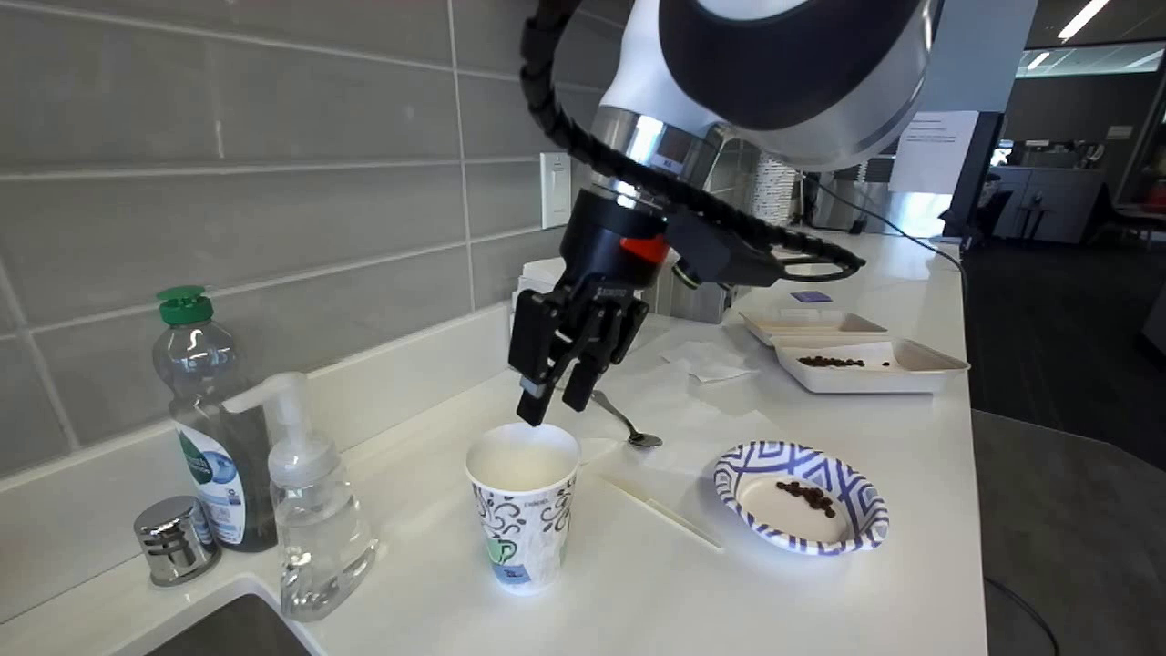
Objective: Move the cup to the right
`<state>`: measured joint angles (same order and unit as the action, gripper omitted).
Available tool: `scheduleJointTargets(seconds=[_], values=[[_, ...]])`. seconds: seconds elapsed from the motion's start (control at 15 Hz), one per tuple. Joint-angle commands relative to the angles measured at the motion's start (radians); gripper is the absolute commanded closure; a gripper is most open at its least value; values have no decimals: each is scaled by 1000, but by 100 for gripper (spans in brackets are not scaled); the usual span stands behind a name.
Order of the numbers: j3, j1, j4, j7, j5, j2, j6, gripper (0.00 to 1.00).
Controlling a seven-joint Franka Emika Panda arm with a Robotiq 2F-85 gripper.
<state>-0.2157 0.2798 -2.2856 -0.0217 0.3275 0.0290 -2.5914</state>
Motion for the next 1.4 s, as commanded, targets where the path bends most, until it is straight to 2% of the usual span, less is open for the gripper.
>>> scheduleJointTargets(seconds=[0.0,0.07,0.27,0.33,0.4,0.53,0.8,1.0,1.33], values=[[-20,-14,58,2,22,73,40,53],[-23,-16,64,4,21,86,43,50],[-25,-19,70,33,-6,116,61,59],[-25,-20,71,36,-9,125,67,67],[-24,-19,71,46,-18,130,73,82],[-18,-14,66,82,-51,128,81,98],[-7,-1,30,227,-153,51,114,100],[-4,-10,-11,352,-193,-56,187,99],[30,-82,-133,504,-153,-296,255,99]])
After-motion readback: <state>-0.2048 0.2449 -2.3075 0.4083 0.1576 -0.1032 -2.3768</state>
